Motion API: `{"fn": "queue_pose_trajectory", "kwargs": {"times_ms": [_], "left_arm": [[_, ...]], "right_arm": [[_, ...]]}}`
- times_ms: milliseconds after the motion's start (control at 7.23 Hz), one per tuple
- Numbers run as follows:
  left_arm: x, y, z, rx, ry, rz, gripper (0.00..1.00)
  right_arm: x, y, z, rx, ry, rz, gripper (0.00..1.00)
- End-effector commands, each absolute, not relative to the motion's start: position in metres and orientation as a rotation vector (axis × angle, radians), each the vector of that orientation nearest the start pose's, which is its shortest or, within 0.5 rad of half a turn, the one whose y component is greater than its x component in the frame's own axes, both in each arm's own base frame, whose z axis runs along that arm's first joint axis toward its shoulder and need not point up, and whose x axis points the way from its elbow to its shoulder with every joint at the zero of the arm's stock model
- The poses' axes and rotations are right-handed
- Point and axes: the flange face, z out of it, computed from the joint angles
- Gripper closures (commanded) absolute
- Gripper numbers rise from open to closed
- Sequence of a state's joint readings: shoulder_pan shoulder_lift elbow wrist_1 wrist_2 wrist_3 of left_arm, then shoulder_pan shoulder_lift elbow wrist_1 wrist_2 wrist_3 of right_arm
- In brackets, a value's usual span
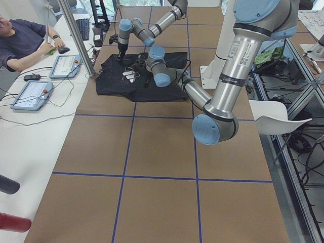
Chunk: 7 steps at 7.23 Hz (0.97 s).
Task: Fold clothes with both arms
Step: 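Grasp the other sleeve with the right gripper and fold it inward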
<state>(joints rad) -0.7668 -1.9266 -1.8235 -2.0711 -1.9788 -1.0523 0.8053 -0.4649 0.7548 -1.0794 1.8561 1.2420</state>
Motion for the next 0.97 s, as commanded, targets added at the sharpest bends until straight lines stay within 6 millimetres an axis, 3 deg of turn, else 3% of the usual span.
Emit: {"fn": "queue_pose_trajectory", "kwargs": {"times_ms": [0, 277, 415, 692, 830], "left_arm": [[0.365, -0.481, 0.288, 0.361, 1.091, 0.005, 0.0], [0.364, -0.48, 0.285, 0.366, 1.096, 0.007, 0.0], [0.381, -0.467, 0.287, 0.344, 1.099, 0.036, 0.0], [0.393, -0.452, 0.283, 0.322, 1.114, 0.048, 0.0], [0.405, -0.437, 0.29, 0.286, 1.112, 0.024, 0.0]], "right_arm": [[-0.545, -0.715, 0.224, 0.177, -0.828, 0.381, 0.0], [-0.539, -0.695, 0.2, 0.153, -0.833, 0.374, 0.0], [-0.524, -0.663, 0.195, 0.114, -0.815, 0.347, 0.0], [-0.47, -0.594, 0.256, 0.126, -0.854, 0.322, 0.0], [-0.45, -0.566, 0.275, 0.13, -0.865, 0.312, 0.0]]}}
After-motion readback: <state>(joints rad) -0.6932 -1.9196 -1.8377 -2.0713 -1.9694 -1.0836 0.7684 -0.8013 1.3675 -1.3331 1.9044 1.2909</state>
